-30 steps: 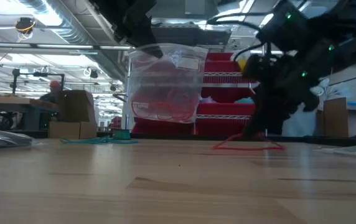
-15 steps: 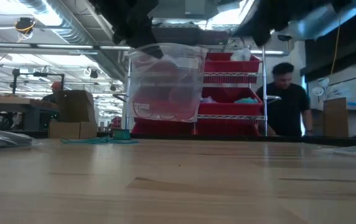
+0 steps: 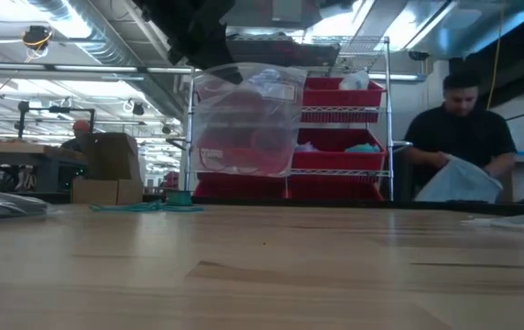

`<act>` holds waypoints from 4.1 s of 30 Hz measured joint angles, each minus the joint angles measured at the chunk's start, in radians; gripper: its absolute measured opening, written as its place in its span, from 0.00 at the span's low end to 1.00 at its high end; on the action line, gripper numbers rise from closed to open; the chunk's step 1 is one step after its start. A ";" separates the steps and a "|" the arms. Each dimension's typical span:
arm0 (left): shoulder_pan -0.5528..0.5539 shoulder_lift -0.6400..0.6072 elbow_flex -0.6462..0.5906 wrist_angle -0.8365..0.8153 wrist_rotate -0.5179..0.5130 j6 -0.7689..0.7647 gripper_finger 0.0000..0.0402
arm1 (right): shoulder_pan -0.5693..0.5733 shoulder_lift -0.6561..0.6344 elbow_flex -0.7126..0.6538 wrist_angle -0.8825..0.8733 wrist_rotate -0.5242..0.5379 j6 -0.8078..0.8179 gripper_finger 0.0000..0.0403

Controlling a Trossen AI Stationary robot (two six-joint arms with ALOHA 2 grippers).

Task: Sort rubber bands
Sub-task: Put the red rubber band into the transparent zip bag, then close the transparent zip bag

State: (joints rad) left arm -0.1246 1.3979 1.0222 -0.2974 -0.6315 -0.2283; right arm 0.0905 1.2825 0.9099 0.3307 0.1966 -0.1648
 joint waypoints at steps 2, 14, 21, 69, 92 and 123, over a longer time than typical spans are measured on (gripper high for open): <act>0.000 0.000 0.000 -0.001 0.000 0.000 0.00 | 0.000 0.031 0.024 0.026 0.005 -0.014 0.00; -0.002 0.000 0.000 0.000 0.000 0.000 0.00 | -0.008 0.196 0.100 0.024 0.096 -0.045 0.00; -0.002 0.000 0.000 0.003 0.000 0.000 0.00 | -0.008 0.205 0.100 0.059 0.110 -0.046 0.00; 0.001 0.000 0.000 0.048 0.000 0.005 0.00 | -0.025 0.274 0.145 0.216 -0.015 0.190 0.00; -0.018 0.000 0.000 -0.019 0.000 0.032 0.00 | -0.032 0.254 0.144 -0.131 0.175 0.034 0.00; 0.010 0.000 0.000 -0.034 0.074 -0.008 0.00 | -0.032 0.192 0.144 -0.257 0.011 0.126 0.42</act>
State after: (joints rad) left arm -0.1150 1.3979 1.0222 -0.3317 -0.5578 -0.2363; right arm 0.0586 1.4743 1.0538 0.0741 0.2080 -0.0385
